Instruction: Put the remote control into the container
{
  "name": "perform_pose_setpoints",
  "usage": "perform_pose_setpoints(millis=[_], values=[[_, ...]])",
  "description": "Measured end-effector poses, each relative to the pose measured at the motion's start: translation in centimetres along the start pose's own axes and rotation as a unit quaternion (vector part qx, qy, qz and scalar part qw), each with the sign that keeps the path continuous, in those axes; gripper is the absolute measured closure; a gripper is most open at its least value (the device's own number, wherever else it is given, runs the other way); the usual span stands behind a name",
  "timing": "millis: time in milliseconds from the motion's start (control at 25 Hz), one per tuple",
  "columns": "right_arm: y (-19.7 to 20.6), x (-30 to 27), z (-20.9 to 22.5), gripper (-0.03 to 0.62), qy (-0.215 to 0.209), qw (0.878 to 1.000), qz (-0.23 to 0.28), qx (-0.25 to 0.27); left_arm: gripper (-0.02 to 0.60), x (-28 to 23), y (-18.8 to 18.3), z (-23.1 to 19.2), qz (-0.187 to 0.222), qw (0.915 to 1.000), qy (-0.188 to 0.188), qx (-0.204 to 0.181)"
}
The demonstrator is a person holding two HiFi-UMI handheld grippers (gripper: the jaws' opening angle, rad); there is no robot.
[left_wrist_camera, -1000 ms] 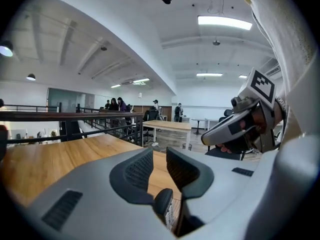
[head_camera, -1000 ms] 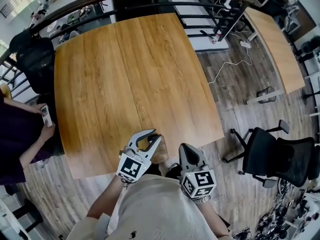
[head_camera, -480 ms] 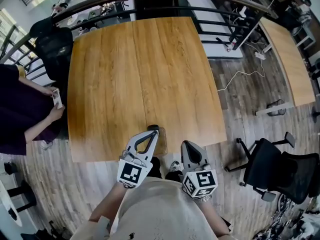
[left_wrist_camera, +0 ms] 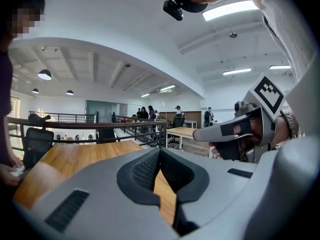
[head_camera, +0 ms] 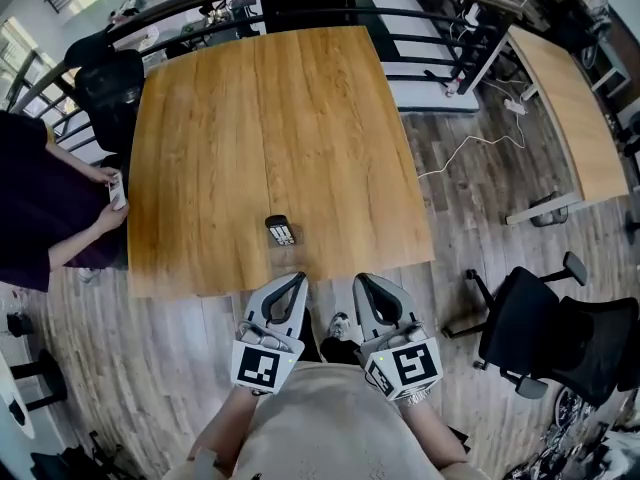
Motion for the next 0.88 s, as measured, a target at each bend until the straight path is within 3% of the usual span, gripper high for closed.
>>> perform_pose_setpoints(millis=[320, 880], values=[[-0.1, 5.2, -1.9, 0.576, -0.034, 0.999, 0.033, 0.027, 0.569, 5.9, 0.0, 4.2, 0.020, 0.9981, -0.058, 0.004], [-0.3, 7.7, -3.3, 0.576, -0.073, 0.995, 0.045, 0.046, 0.569, 8.8, -0.1, 6.5, 0.043, 0.9942, -0.095, -0.023]])
Point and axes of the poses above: the fingertips, and each gripper's own axes: x backward along the fingers, z to its right, y out of its underside, the point moved 1 cm from there along x, backward along the fingers, and after that the axes turned 14 degrees about x, right-handed, at the moved point
